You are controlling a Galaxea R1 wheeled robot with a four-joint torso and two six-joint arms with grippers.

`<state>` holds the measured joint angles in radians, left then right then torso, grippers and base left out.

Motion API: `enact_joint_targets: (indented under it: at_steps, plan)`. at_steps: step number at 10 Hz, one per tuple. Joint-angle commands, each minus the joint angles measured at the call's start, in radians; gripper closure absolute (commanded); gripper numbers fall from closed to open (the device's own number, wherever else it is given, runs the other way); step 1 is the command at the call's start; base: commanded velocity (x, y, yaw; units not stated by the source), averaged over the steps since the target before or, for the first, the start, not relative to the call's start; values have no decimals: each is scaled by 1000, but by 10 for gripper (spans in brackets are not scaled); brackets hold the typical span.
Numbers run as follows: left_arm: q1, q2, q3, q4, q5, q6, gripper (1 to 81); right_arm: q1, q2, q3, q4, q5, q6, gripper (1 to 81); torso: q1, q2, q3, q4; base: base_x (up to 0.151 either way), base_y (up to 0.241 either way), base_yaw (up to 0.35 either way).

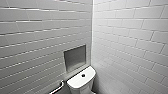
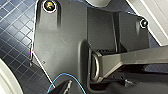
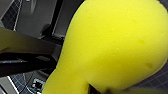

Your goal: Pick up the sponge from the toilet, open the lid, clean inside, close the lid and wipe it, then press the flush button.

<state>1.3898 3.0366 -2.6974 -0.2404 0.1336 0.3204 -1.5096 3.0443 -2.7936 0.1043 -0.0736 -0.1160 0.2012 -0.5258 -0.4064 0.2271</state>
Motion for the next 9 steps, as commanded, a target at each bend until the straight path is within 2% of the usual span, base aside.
enact_joint_targets:
  at_steps: [1,3,5,6,9]
  plan:
    - [-53,2,2,-7,67,8,10,45,0,-3,12,-75,-1,811,0,0,0,0,0,0,0]
    - [-53,-4,5,-11,69,8,10,45,-15,-9,18,-83,2,811,1,0,0,0,0,0,0]
    - [-53,-11,19,-16,78,3,10,30,-46,42,14,-77,4,811,0,0,0,0,0,0,0]
    - [-57,-43,71,-14,78,6,10,22,-86,129,9,-64,4,811,0,0,0,0,0,0,0]
    - [-88,-201,342,-14,66,2,10,1,-238,420,9,12,-1,811,0,0,0,0,0,0,0]
